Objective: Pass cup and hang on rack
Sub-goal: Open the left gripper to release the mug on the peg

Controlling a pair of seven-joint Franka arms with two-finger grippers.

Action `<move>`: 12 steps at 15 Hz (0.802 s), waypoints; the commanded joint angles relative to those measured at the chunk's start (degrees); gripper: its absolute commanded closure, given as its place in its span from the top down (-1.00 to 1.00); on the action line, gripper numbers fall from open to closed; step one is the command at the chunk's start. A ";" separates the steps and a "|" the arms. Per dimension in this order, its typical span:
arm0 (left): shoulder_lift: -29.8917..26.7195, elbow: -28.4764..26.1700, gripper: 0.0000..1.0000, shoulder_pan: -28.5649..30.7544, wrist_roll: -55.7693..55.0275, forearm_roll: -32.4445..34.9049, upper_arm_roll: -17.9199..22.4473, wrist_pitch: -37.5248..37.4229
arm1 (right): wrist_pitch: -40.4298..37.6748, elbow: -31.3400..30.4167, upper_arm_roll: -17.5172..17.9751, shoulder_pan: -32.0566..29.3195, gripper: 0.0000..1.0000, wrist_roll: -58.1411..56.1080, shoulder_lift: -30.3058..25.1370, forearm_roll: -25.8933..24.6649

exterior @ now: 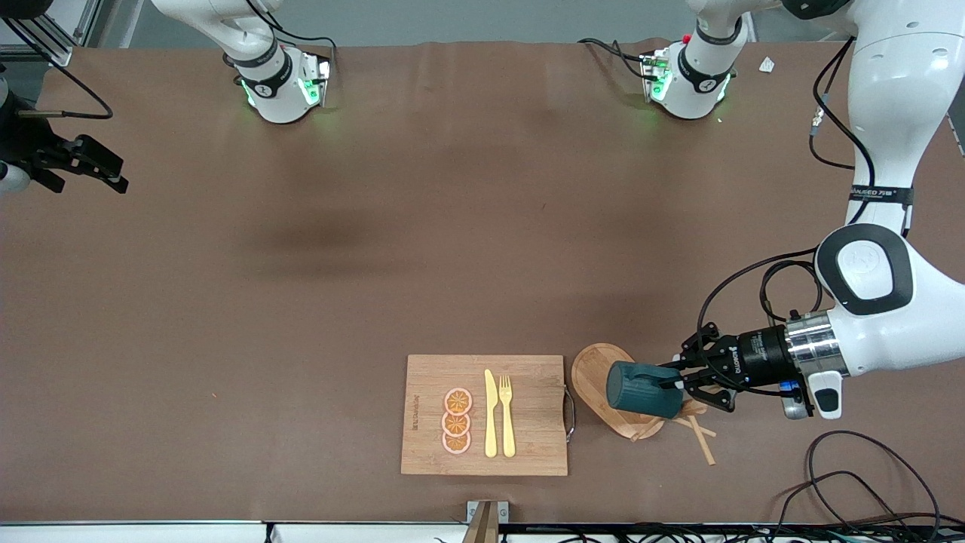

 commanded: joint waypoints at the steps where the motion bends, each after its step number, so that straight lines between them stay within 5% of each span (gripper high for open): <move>1: 0.56 0.29 -0.92 0.78 1.32 -2.04 -0.52 -0.27 | -0.67 0.49 -0.15 -0.06 1.00 -0.40 0.04 0.31; 6: 0.74 0.29 -0.81 0.78 1.32 -2.04 -0.43 -0.18 | -0.67 0.49 -0.15 -0.05 1.00 -0.40 0.04 0.31; 12: 1.00 0.20 -0.02 1.31 1.32 -2.04 -0.43 -0.27 | -0.67 0.49 -0.15 -0.14 1.00 -0.40 0.04 0.31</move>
